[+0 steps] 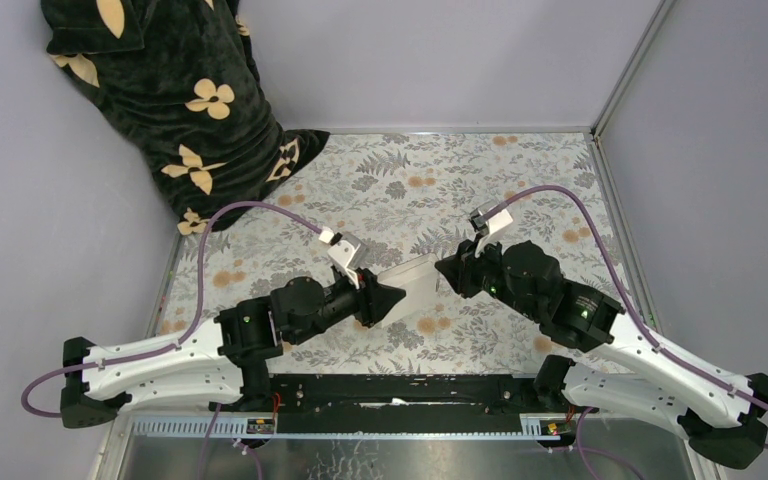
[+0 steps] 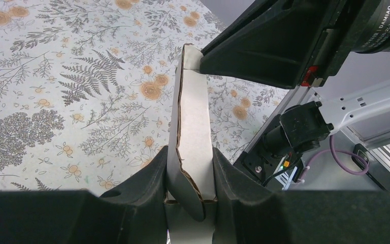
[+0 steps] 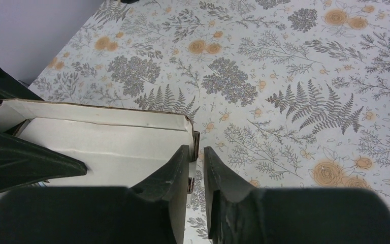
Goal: Fold the paper box
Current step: Close the paper box at the center of the board.
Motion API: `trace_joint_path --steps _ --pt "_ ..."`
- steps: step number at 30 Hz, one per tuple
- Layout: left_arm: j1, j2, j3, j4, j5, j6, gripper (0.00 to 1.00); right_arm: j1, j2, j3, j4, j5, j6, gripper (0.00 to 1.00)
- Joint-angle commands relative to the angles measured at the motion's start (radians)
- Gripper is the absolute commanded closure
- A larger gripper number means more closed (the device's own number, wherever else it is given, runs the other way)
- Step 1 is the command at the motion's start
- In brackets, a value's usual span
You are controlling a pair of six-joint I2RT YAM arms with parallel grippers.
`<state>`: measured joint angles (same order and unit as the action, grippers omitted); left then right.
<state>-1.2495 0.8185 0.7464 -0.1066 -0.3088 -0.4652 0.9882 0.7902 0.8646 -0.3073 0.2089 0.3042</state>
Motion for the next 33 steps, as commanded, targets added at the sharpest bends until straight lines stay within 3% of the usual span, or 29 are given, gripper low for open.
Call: trace_joint_path --steps 1,6,9,12,25,28,33 --pt "0.009 -0.035 0.025 0.163 -0.092 0.004 0.80 0.007 -0.002 0.014 -0.082 -0.035 0.003 0.74" --pt "0.009 -0.041 0.035 0.145 -0.068 0.009 0.80 0.007 -0.018 0.007 -0.053 -0.058 0.022 0.66" --pt "0.009 -0.040 0.036 0.141 -0.048 0.010 0.80 0.007 -0.035 0.021 -0.050 -0.045 0.022 0.54" --pt "0.009 -0.037 0.029 0.141 -0.033 0.010 0.80 0.007 -0.042 0.051 -0.073 -0.029 0.014 0.49" --pt "0.009 -0.025 -0.048 0.169 0.020 0.079 0.81 0.007 -0.143 0.121 -0.165 0.083 -0.013 0.43" --pt "0.007 0.003 -0.108 0.231 -0.012 0.117 0.82 0.007 -0.157 0.156 -0.218 0.137 -0.010 0.41" --pt "-0.025 0.127 -0.252 0.515 -0.148 0.227 0.82 0.007 -0.082 0.261 -0.356 0.233 0.009 0.35"
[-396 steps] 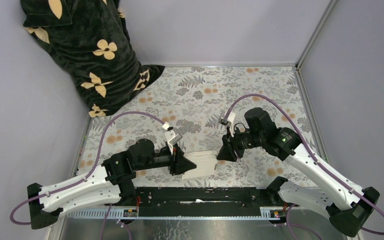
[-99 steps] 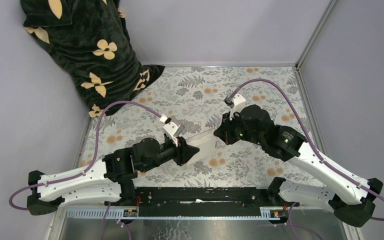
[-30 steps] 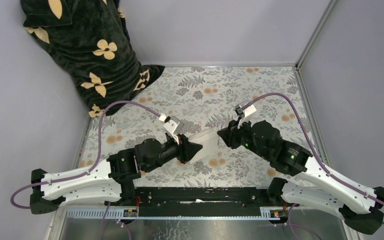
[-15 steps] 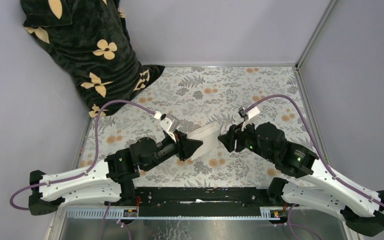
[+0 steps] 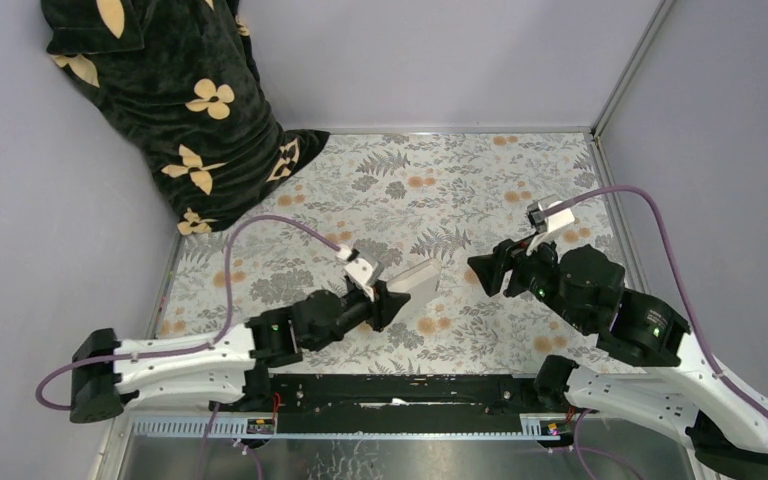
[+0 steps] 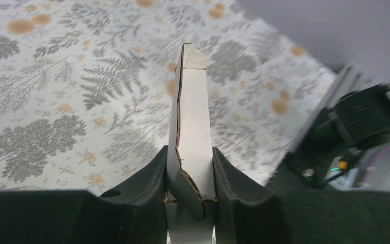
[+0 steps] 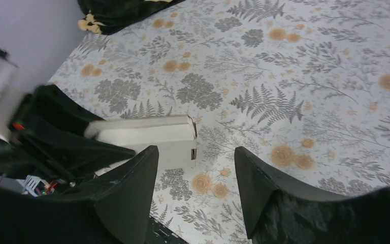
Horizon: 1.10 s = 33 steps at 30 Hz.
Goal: Fold the paper box
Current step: Close the paper box at the center of the board.
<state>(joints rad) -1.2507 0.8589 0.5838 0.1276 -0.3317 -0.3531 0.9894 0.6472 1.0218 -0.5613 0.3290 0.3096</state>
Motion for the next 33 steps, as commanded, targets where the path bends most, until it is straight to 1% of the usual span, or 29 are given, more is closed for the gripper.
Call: trace_joint_path --steps 1,3,6,9,11,14,16,18,19,21,23,24,26,29,33 --pt "-0.025 0.127 -0.114 0.352 -0.139 0.137 0.83 0.006 0.089 0.128 -0.129 0.118 0.002 0.35" --pt "-0.032 0.224 -0.143 0.466 -0.174 0.177 0.85 0.006 0.165 0.173 -0.167 0.119 -0.006 0.34" --pt "-0.089 0.365 -0.199 0.665 -0.305 0.254 0.87 0.002 0.259 0.223 -0.220 0.096 -0.004 0.33" --pt "-0.132 0.491 -0.239 0.811 -0.362 0.314 0.87 -0.037 0.334 0.242 -0.253 0.006 0.001 0.33" --pt "-0.167 0.557 -0.254 0.874 -0.419 0.342 0.89 -0.112 0.360 0.235 -0.259 -0.078 -0.009 0.34" --pt "-0.207 0.603 -0.301 0.948 -0.456 0.329 0.89 -0.280 0.360 0.171 -0.213 -0.223 -0.045 0.36" --pt "-0.213 0.602 -0.327 0.946 -0.453 0.307 0.89 -0.400 0.378 0.126 -0.186 -0.313 -0.077 0.37" --pt "-0.212 0.577 -0.342 0.911 -0.443 0.288 0.89 -0.466 0.412 0.071 -0.155 -0.397 -0.108 0.38" --pt "-0.211 0.564 -0.353 0.894 -0.431 0.272 0.89 -0.480 0.432 0.052 -0.136 -0.424 -0.126 0.40" --pt "-0.209 0.550 -0.373 0.862 -0.417 0.234 0.88 -0.486 0.470 0.013 -0.087 -0.460 -0.149 0.42" --pt "-0.200 0.549 -0.376 0.809 -0.409 0.183 0.88 -0.486 0.508 -0.004 -0.049 -0.501 -0.182 0.52" --pt "-0.187 0.547 -0.381 0.802 -0.382 0.160 0.88 -0.486 0.522 -0.014 -0.018 -0.526 -0.190 0.55" --pt "-0.153 0.555 -0.390 0.808 -0.323 0.129 0.88 -0.486 0.549 -0.026 0.038 -0.545 -0.205 0.54" --pt "-0.109 0.586 -0.386 0.810 -0.262 0.090 0.89 -0.486 0.608 -0.017 0.105 -0.585 -0.234 0.51" --pt "-0.089 0.661 -0.358 0.810 -0.215 0.083 0.89 -0.486 0.680 0.020 0.167 -0.630 -0.265 0.51"
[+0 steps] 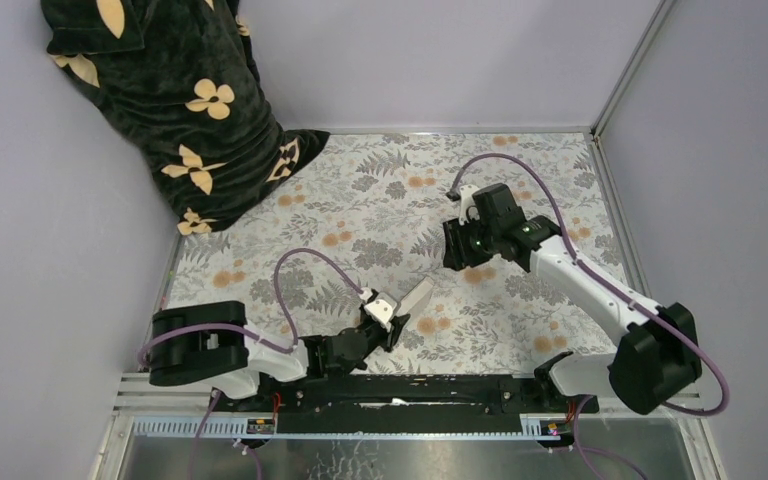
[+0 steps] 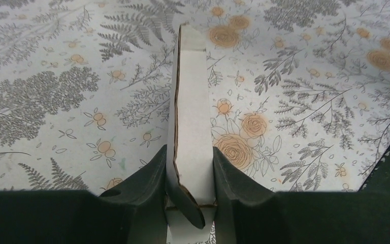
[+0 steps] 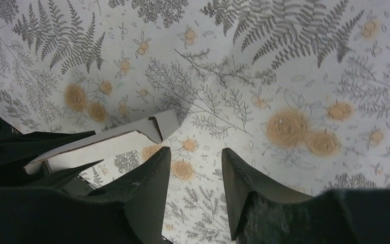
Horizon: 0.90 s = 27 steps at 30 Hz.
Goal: Fold the paper box
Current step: Close the paper box at the center of the board.
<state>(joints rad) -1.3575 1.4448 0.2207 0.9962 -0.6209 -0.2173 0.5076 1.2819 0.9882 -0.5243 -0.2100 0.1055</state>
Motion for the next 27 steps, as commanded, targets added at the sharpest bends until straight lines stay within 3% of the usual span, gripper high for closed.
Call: trace_joint_path --steps 1,3,5,6,8,12,15,19,27 --pt "0.019 0.088 0.016 -0.067 0.080 -0.051 0.89 -0.005 0.053 0.055 0.154 -0.101 -0.062 0.54" --pt "0.020 0.107 0.025 -0.079 0.093 -0.048 0.90 -0.004 0.062 0.044 0.202 -0.124 -0.073 0.61" --pt "0.021 0.112 0.025 -0.088 0.092 -0.050 0.90 -0.004 0.064 0.029 0.234 -0.136 -0.089 0.78" --pt "0.025 0.112 0.023 -0.089 0.090 -0.053 0.90 -0.004 0.059 0.020 0.242 -0.142 -0.099 0.80" --pt "0.032 0.113 0.018 -0.085 0.096 -0.058 0.90 -0.004 0.029 -0.017 0.266 -0.143 -0.136 0.80" --pt "0.054 0.128 0.013 -0.075 0.126 -0.068 0.90 -0.004 -0.061 -0.134 0.354 -0.130 -0.192 0.71" --pt "0.064 0.139 0.020 -0.083 0.139 -0.064 0.90 -0.004 -0.098 -0.182 0.358 -0.117 -0.258 0.74" --pt "0.067 0.128 0.020 -0.096 0.142 -0.063 0.91 -0.005 -0.189 -0.304 0.506 -0.137 -0.243 0.63" --pt "0.067 0.123 0.023 -0.110 0.145 -0.064 0.91 -0.004 -0.267 -0.444 0.685 -0.198 -0.229 0.62"
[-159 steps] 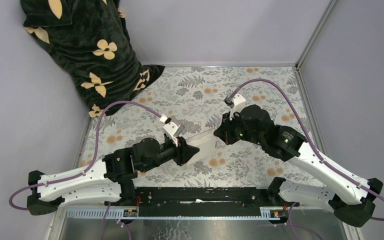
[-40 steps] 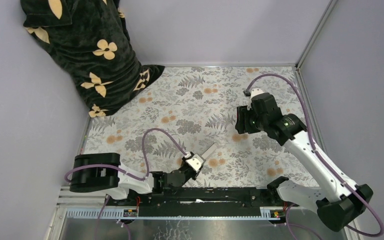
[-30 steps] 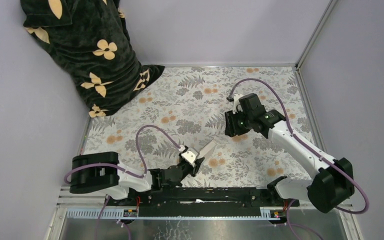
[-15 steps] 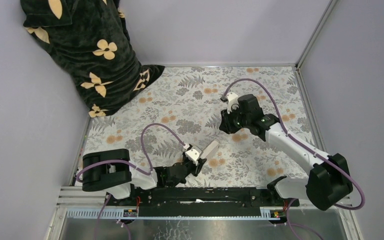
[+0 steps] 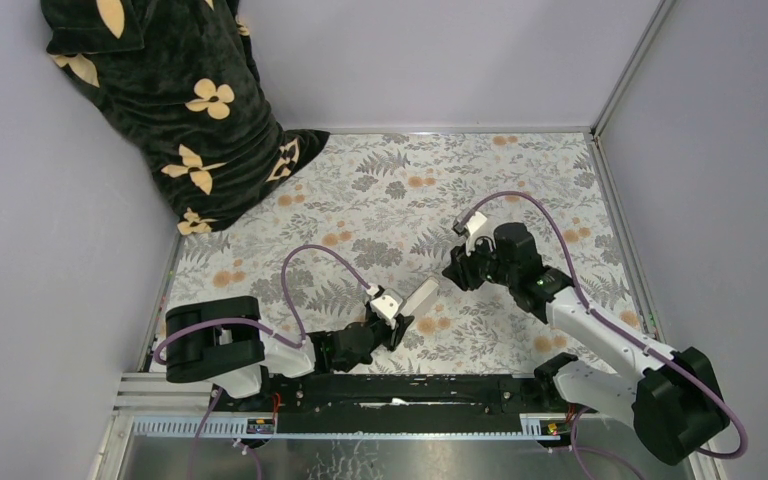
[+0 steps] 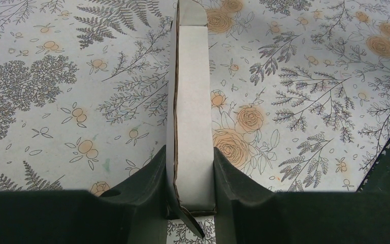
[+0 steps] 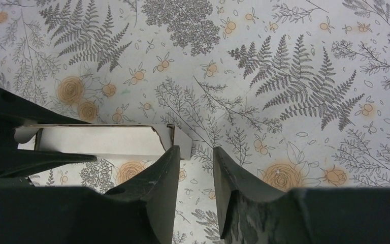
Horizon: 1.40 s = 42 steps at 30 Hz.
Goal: Fold the paper box
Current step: Close the paper box at the center of the board.
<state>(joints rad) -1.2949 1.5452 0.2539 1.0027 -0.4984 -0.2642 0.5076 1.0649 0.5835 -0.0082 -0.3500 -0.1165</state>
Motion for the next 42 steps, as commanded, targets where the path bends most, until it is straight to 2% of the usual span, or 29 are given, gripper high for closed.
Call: trace_joint_path --steps 1,8,13,21,36,42 --pt "0.005 0.024 -0.009 -0.118 0.022 -0.018 0.91 -0.004 -0.055 -0.049 0.184 -0.067 -0.011 0.62" --pt "0.005 0.033 -0.002 -0.127 0.019 -0.017 0.91 -0.003 -0.081 -0.073 0.214 -0.133 -0.011 0.60" --pt "0.005 0.034 0.001 -0.131 0.019 -0.017 0.91 -0.001 -0.112 -0.081 0.208 -0.173 0.005 0.66" --pt "0.005 0.032 0.003 -0.137 0.019 -0.018 0.91 0.042 -0.082 -0.076 0.162 -0.112 -0.010 0.62" --pt "0.004 0.045 0.011 -0.142 0.020 -0.015 0.91 0.052 0.006 -0.085 0.172 -0.063 -0.021 0.63" --pt "0.005 0.046 0.012 -0.142 0.019 -0.016 0.91 0.053 0.018 -0.091 0.188 -0.073 -0.017 0.69"
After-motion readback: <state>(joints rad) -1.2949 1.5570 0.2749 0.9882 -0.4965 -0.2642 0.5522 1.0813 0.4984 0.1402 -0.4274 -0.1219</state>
